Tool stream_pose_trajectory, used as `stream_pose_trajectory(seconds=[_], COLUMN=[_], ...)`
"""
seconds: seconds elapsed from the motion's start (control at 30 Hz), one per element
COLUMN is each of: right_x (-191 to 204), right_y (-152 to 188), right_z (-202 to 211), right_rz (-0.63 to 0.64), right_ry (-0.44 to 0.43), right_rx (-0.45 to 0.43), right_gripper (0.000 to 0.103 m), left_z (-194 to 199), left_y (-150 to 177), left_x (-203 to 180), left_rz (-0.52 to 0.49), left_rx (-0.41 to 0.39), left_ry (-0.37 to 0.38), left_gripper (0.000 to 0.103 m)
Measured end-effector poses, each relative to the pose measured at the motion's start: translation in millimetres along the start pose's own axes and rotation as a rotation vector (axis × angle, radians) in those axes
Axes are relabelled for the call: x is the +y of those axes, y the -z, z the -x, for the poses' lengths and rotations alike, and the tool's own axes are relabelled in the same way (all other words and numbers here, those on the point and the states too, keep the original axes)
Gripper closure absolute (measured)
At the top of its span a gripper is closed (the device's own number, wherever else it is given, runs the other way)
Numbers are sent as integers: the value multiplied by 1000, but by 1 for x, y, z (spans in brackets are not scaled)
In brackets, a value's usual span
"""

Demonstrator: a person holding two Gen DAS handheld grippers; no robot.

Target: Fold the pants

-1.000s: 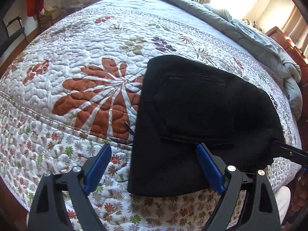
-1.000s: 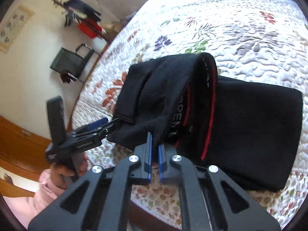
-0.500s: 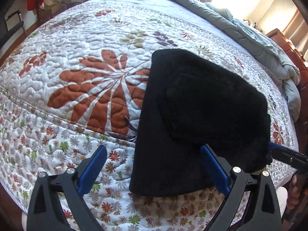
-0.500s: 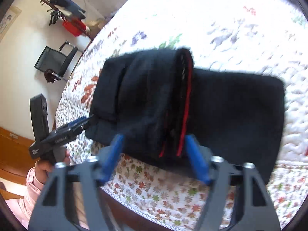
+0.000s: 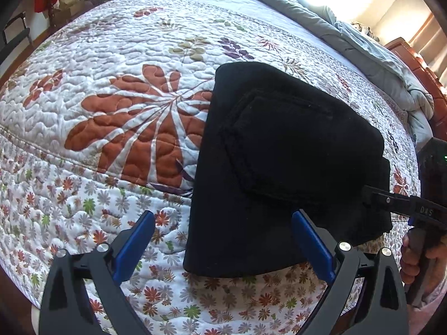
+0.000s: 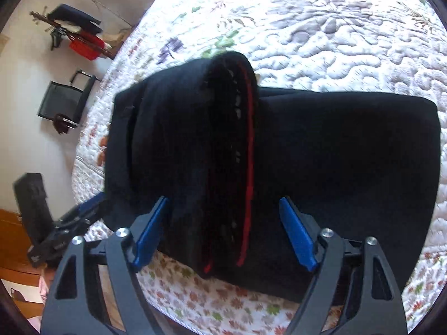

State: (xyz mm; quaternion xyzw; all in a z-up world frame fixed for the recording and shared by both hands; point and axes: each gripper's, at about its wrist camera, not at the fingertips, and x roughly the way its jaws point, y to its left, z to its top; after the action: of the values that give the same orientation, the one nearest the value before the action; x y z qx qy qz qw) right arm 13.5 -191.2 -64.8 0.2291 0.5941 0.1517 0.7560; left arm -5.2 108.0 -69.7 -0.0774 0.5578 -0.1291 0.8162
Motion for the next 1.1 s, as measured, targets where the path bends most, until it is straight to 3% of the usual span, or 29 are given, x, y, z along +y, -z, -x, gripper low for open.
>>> stream_pose_trajectory(seconds=[0.1, 0.2, 0.27, 0.37, 0.53, 0.8, 0.97, 1.1], right_x=[-5, -6, -4, 6, 13, -26, -58, -90], right_y=[1, 3, 3, 6, 10, 19, 27, 34], right_z=[-9, -12, -5, 21, 67, 132, 147, 129], right_rz=[-35, -44, -44, 2, 50, 21, -46, -99], right_ry=[-127, -159, -184, -209, -180, -110, -49, 0], right_rx=[31, 17, -4, -55, -132, -226, -246, -171], right_gripper=[66, 81, 84, 85, 85, 85, 87, 88], left_z=[-3, -3, -3, 3, 16, 10, -4, -20], left_y=[2, 4, 4, 4, -2, -9, -7, -7], left_x=[0, -1, 0, 2, -1, -27, -51, -65], left_rz=[20, 22, 20, 39, 52, -2, -50, -89], left_rx=[8, 13, 14, -2, -37, -14, 15, 54], left_ry=[14, 13, 7, 15, 45, 75, 91, 86], left_gripper=[5, 5, 5, 5, 5, 5, 5, 5])
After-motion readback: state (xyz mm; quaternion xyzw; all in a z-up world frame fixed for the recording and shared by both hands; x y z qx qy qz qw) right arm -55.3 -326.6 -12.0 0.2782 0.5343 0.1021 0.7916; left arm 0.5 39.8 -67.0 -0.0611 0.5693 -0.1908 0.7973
